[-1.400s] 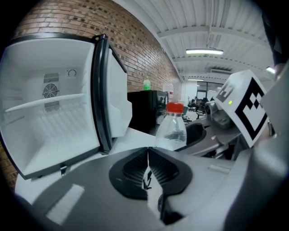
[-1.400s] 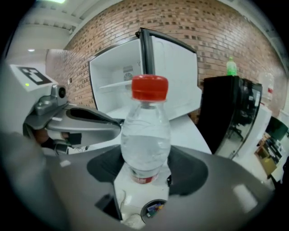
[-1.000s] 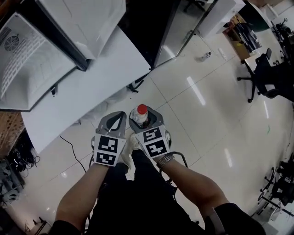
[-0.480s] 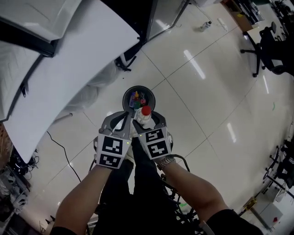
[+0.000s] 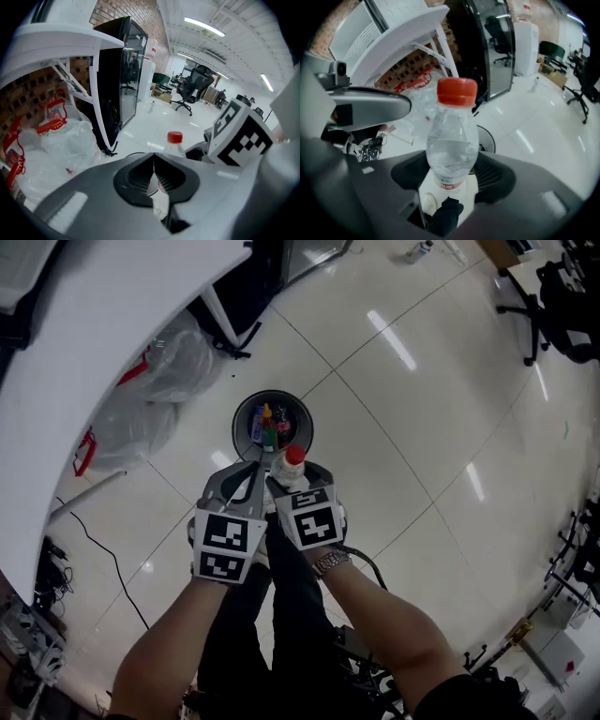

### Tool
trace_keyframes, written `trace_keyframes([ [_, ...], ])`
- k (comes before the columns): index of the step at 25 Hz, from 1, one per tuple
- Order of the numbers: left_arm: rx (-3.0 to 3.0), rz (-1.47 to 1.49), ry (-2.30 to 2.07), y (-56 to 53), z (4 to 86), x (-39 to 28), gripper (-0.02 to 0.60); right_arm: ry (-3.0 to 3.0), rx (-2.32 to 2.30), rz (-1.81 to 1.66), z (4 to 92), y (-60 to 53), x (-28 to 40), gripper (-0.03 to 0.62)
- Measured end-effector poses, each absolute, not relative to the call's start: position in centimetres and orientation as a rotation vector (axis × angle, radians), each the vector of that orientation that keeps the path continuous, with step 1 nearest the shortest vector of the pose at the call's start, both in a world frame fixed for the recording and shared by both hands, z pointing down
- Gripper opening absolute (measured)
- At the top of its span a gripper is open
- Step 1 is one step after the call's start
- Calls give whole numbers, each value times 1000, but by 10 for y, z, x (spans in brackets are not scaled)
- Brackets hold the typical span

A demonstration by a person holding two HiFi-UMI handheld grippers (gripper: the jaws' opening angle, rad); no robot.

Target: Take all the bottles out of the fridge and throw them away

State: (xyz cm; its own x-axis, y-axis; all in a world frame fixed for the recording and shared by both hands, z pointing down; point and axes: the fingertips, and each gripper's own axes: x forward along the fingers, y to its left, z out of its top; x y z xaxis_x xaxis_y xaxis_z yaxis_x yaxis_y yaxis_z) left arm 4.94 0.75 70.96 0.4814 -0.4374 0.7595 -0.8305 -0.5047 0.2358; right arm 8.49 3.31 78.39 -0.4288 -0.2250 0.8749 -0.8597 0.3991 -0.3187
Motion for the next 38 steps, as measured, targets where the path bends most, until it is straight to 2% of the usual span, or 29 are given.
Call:
trace_keyframes([
  [10, 2083, 880, -1030, 20, 759, 52, 4, -1811, 924, 1084, 858, 31, 96, 290],
  [14, 2069, 885, -1033, 21, 764, 49, 3, -1775, 938, 1137, 871, 28, 97, 313],
  [29, 2068, 857, -1099, 18, 729, 38, 5, -1856, 939, 1084, 822, 24, 85, 293],
  [38, 2081, 784, -1234, 24, 657, 10, 3, -1960, 906, 989, 738, 41, 62, 279],
])
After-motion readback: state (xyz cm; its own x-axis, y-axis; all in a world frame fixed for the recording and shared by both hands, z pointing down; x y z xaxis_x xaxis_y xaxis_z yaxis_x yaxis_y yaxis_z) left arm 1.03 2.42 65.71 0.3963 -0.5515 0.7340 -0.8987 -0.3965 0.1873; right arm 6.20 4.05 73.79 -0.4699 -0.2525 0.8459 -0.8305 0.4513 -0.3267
